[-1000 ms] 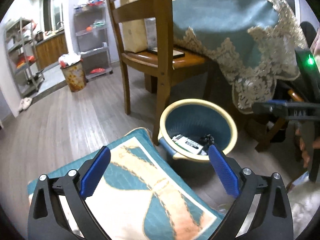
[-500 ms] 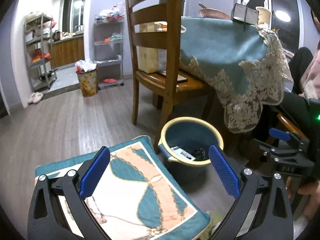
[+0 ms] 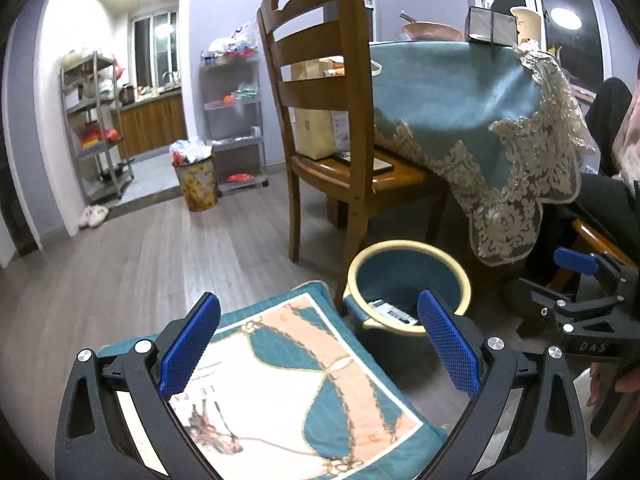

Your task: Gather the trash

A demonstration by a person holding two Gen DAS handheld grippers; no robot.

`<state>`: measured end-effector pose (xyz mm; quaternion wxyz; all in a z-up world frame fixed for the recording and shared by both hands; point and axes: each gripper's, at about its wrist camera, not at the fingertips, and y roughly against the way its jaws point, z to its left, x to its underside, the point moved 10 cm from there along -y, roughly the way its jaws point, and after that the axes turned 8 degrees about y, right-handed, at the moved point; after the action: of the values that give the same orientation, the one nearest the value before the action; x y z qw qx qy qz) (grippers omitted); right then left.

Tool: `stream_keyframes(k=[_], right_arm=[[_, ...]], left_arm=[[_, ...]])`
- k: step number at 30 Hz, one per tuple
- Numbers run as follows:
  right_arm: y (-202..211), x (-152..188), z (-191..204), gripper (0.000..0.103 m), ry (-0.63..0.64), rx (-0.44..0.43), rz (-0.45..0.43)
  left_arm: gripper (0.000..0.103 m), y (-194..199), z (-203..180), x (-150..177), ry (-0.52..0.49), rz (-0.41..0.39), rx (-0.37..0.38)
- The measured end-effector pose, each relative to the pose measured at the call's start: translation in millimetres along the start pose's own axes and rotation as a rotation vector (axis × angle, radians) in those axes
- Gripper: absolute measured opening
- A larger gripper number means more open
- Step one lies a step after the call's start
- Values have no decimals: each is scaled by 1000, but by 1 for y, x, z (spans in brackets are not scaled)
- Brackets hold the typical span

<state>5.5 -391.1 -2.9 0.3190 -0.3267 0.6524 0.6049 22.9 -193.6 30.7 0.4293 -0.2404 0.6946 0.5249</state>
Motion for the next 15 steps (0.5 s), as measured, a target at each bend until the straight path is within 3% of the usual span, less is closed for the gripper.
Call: stream_keyframes(k=[15], right_arm=[[-5, 3, 3, 97, 0, 1, 20]], left_arm=[[98, -2, -5, 0, 4, 9, 22]])
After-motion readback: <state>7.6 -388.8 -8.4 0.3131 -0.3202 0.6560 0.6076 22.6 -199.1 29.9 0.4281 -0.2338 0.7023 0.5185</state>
